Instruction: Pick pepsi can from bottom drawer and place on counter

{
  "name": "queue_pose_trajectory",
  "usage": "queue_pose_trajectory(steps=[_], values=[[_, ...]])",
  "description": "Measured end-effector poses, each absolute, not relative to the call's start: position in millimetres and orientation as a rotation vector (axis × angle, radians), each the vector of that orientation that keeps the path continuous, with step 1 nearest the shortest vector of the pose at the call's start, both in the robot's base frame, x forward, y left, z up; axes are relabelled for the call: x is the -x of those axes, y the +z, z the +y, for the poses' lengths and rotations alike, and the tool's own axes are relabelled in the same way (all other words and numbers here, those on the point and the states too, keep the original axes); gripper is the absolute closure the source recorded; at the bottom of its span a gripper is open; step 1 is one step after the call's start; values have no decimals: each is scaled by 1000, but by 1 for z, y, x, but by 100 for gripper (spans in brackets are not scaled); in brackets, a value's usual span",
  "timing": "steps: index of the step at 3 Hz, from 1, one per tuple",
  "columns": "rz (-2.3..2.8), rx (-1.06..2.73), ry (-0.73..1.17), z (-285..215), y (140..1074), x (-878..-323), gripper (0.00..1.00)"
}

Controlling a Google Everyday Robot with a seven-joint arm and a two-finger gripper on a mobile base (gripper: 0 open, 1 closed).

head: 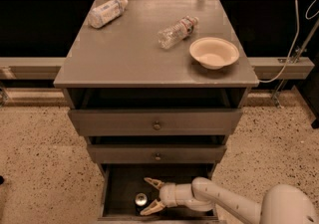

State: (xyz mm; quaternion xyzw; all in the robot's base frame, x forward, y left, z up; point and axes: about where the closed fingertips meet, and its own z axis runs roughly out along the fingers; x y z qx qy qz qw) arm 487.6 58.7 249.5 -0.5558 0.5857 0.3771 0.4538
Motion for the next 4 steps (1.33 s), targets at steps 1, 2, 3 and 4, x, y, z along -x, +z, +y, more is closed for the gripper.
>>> queue_pose_trajectory(steps=[1,2,3,4], values=[[1505,1395,923,65,233,-497,16],[1546,1434,930,72,219,-502,16],[1564,1422,969,77,202,-507,18],[1566,1416,996,79,195,-508,40]])
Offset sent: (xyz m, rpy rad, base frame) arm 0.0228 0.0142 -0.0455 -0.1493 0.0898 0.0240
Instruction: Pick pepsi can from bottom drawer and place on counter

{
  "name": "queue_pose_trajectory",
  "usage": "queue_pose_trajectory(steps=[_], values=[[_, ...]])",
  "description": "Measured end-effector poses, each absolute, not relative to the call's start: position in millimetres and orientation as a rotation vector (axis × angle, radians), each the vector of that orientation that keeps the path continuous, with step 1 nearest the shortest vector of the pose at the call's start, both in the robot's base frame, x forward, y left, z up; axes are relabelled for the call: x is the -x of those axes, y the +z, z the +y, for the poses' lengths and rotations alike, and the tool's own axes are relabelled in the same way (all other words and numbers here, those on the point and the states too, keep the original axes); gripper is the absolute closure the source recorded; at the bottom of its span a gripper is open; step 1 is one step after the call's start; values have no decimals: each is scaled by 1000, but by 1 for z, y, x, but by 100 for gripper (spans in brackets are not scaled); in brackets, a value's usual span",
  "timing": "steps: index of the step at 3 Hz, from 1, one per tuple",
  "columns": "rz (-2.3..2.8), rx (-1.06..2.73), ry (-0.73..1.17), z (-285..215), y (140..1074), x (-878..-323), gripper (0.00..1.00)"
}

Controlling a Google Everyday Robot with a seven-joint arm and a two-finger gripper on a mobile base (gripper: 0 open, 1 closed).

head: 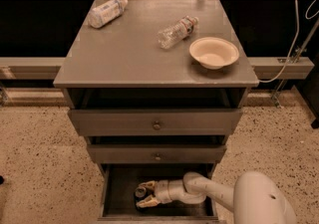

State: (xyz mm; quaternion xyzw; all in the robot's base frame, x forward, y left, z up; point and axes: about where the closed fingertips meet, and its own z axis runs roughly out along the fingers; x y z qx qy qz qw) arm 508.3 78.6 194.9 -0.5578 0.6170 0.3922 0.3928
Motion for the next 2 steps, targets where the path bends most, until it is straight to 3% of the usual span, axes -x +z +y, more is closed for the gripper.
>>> queue_pose_trajectory(steps=[2], values=[[1552,1410,1048,83,189,-506,88]])
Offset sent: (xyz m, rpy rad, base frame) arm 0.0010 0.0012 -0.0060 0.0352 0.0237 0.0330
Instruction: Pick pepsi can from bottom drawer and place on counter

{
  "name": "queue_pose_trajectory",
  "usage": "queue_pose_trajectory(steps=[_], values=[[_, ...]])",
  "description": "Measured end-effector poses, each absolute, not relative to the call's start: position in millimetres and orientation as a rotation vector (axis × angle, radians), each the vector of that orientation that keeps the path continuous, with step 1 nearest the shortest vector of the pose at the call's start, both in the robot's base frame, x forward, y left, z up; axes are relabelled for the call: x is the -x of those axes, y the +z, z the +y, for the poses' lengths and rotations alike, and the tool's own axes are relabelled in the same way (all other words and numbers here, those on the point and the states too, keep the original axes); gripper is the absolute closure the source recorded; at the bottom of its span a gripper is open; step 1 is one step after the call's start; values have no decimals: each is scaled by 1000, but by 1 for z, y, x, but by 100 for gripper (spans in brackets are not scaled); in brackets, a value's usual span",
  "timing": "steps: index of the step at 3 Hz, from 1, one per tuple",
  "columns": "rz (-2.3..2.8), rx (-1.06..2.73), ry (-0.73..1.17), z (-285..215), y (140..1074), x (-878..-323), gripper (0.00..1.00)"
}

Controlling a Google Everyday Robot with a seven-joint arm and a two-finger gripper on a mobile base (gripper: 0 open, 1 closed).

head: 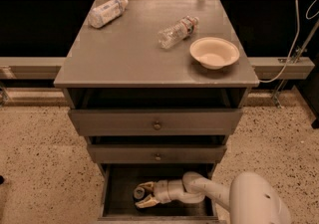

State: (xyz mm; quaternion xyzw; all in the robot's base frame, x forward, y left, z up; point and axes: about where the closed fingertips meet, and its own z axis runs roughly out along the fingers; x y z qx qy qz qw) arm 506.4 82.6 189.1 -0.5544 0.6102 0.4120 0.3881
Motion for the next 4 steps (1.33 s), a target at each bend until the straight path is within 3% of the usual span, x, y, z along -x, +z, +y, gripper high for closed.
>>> queue_pose_trajectory(steps=[1,3,4], values=[[1341,1292,1044,80,237,-506,100],[1154,1336,824,29,411,-484,100],[1148,1441,801,43,467,-461,100]])
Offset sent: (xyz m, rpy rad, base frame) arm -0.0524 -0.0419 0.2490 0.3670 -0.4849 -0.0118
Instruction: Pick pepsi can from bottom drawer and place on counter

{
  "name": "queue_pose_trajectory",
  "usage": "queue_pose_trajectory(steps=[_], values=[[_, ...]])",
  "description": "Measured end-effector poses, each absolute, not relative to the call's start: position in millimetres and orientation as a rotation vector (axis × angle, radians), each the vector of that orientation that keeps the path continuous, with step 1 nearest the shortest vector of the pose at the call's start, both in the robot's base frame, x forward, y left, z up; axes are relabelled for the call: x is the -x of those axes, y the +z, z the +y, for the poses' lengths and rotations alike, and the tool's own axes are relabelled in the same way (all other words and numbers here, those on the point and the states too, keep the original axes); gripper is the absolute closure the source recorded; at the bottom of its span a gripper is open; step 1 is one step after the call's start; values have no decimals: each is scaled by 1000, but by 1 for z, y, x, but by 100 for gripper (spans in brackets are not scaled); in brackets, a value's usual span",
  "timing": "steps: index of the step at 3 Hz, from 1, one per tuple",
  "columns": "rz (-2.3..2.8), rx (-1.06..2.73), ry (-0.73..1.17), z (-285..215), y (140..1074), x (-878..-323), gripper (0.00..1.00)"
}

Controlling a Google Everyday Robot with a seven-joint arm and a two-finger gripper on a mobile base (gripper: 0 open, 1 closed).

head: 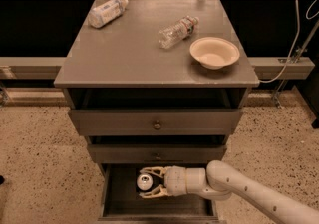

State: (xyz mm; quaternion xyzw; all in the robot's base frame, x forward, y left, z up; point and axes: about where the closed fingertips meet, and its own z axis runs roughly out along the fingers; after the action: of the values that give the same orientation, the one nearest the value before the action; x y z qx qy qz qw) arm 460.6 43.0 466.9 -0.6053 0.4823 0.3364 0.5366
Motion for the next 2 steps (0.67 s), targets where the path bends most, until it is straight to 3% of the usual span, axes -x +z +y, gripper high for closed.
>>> queue_pose_trajectory(steps=[2], values=[[1126,1516,773,45,493,-452,100]])
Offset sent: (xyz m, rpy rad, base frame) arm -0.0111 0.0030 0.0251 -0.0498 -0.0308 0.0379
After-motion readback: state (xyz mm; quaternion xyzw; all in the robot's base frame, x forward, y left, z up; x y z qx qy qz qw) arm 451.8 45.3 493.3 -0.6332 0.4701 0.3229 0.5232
